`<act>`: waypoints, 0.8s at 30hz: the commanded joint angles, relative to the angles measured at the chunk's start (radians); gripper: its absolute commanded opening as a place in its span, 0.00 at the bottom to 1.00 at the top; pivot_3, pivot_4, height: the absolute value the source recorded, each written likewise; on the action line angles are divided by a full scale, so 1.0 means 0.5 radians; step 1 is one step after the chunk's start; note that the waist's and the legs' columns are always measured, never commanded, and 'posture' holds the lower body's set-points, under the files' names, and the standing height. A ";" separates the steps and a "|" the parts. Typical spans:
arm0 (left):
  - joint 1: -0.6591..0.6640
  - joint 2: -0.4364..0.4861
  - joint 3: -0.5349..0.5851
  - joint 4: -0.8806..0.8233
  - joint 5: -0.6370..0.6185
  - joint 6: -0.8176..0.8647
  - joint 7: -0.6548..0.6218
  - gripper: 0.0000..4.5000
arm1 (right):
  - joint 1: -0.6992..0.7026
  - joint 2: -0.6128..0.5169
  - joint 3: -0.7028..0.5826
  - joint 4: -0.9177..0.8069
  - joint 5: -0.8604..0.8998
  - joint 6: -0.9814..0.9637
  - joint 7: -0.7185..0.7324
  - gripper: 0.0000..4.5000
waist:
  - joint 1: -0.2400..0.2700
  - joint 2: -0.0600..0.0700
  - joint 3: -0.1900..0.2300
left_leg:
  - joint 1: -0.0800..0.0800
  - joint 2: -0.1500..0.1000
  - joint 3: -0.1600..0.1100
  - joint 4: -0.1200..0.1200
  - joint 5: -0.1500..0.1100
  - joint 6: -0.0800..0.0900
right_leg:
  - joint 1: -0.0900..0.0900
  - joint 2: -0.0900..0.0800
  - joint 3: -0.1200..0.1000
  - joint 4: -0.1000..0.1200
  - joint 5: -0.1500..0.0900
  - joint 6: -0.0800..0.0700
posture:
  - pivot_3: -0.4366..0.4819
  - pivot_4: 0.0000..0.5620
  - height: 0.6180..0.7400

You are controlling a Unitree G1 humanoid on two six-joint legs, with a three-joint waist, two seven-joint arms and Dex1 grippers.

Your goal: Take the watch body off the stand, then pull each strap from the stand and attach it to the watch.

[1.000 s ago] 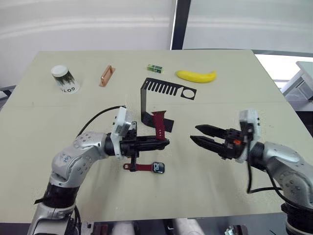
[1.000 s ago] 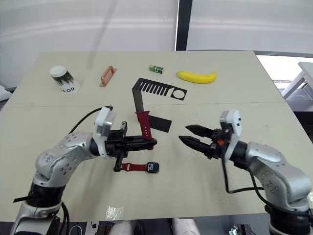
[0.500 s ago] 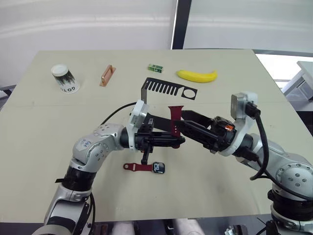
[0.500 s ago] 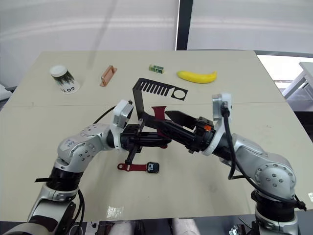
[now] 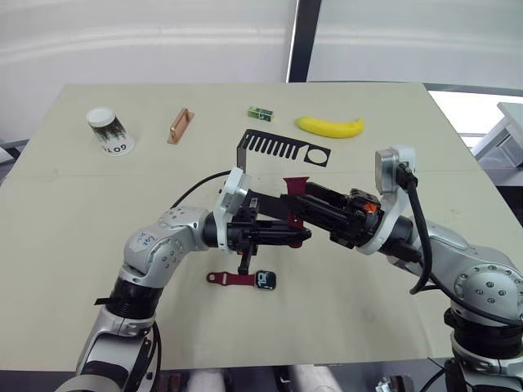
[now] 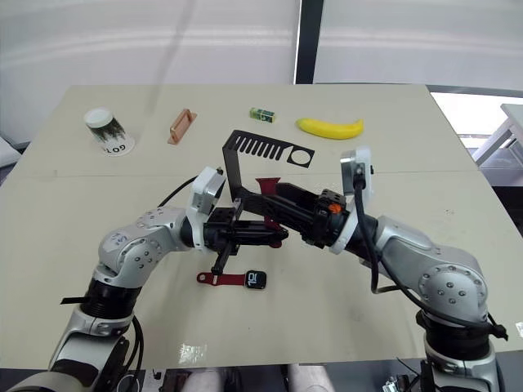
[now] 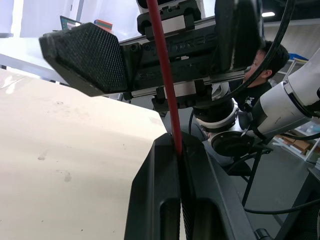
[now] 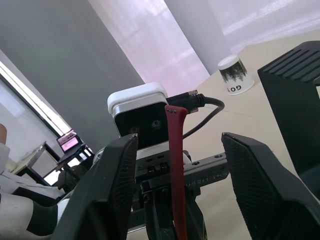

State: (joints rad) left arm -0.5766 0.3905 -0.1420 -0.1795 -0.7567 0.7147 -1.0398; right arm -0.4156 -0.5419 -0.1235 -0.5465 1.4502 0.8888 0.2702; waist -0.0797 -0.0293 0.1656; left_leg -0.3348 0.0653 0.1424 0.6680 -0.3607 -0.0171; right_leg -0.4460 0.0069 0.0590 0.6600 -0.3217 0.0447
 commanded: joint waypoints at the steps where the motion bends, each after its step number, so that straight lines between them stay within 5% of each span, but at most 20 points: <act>1: -0.021 -0.031 0.022 -0.047 -0.030 0.001 0.007 0.00 | -0.014 0.025 -0.020 -0.067 0.010 -0.087 0.018 0.63 | -0.001 0.000 0.000 | 0.000 0.000 0.000 0.000 0.000 0.000 | 0.000 0.000 0.000 0.000 0.000 0.000 | 0.48 0.27 1.00; 14: -0.023 -0.078 0.059 -0.049 -0.056 0.041 0.044 0.00 | 0.017 0.070 -0.015 -0.073 0.023 -0.168 -0.031 0.63 | -0.001 0.000 0.000 | 0.000 0.000 0.000 0.000 0.000 0.000 | 0.000 0.000 0.000 0.000 0.000 0.000 | 0.48 0.27 1.00; 16: -0.029 -0.088 0.067 -0.050 -0.067 0.055 0.055 0.00 | 0.024 0.063 -0.011 -0.080 0.013 -0.165 -0.024 0.44 | -0.001 0.000 0.000 | 0.000 0.000 0.000 0.000 0.000 0.000 | 0.000 0.000 0.000 0.000 0.000 0.000 | 0.48 0.27 1.00; 24: -0.049 -0.105 0.088 -0.032 -0.077 0.068 0.067 0.00 | 0.031 0.068 -0.020 -0.084 0.009 -0.179 -0.035 0.44 | -0.001 0.000 0.000 | 0.000 0.000 0.000 0.000 0.000 0.000 | 0.000 0.000 0.000 0.000 0.000 0.000 | 0.48 0.27 1.00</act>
State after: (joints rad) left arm -0.5844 0.3433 -0.1156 -0.1795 -0.7778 0.7521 -1.0056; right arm -0.3993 -0.5057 -0.1187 -0.5491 1.4440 0.8245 0.2682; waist -0.0802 -0.0293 0.1656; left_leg -0.3347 0.0654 0.1424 0.6679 -0.3607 -0.0171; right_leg -0.4460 0.0069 0.0589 0.6600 -0.3217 0.0447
